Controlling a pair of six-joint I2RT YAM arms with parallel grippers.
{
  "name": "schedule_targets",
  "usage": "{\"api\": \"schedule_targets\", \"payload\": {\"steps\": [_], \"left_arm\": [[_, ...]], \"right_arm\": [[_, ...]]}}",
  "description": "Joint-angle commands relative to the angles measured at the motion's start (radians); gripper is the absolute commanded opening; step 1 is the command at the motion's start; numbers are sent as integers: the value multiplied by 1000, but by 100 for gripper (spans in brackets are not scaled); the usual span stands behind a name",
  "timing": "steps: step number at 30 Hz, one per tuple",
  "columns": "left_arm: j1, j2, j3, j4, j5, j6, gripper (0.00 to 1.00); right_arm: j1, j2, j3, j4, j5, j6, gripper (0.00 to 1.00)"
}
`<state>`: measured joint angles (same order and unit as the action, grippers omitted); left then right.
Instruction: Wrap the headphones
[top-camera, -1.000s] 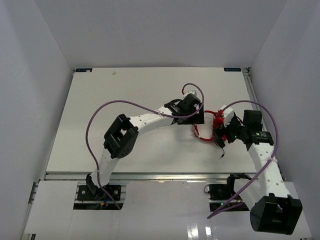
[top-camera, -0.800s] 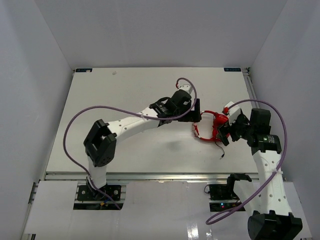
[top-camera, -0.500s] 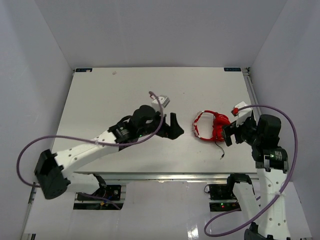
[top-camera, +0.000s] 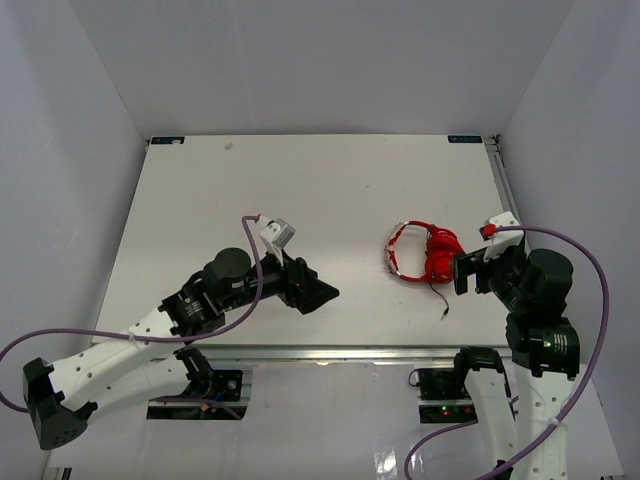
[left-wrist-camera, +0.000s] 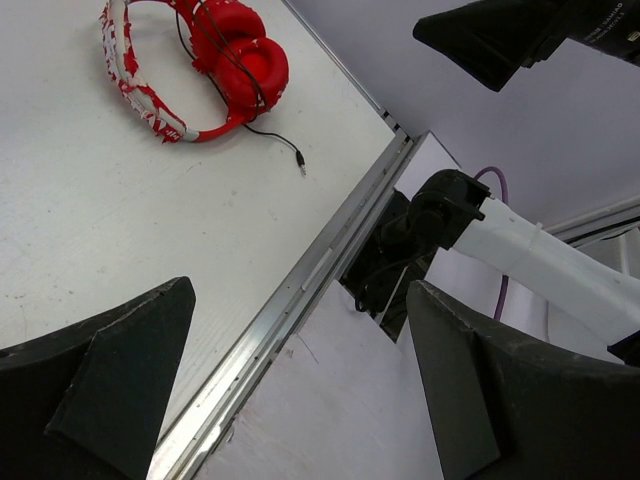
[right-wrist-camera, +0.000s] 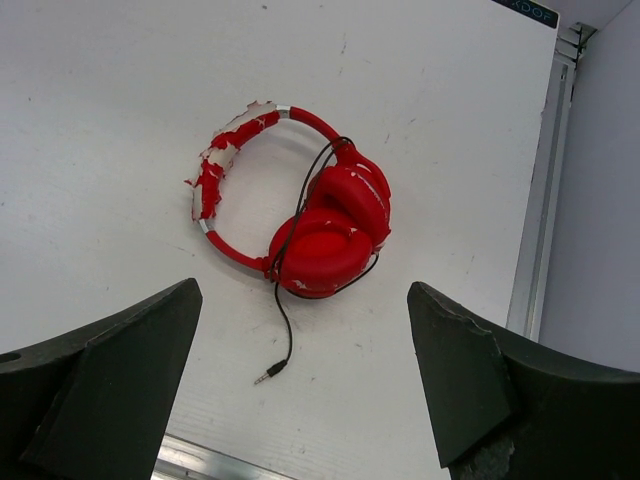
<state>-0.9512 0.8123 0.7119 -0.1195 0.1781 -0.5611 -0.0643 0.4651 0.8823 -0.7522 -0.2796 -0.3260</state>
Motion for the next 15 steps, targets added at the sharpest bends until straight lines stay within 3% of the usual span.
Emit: {"api": "schedule_targets", "payload": {"steps": [1,15], "left_arm": [[-2,18,-3,9,33,-11,98],[-2,33,-34,83,55,-42,98]], "right_arm": [[-3,-19,-15,67,30,27,90],[-3,-10,-56,133,8,74,90]]}}
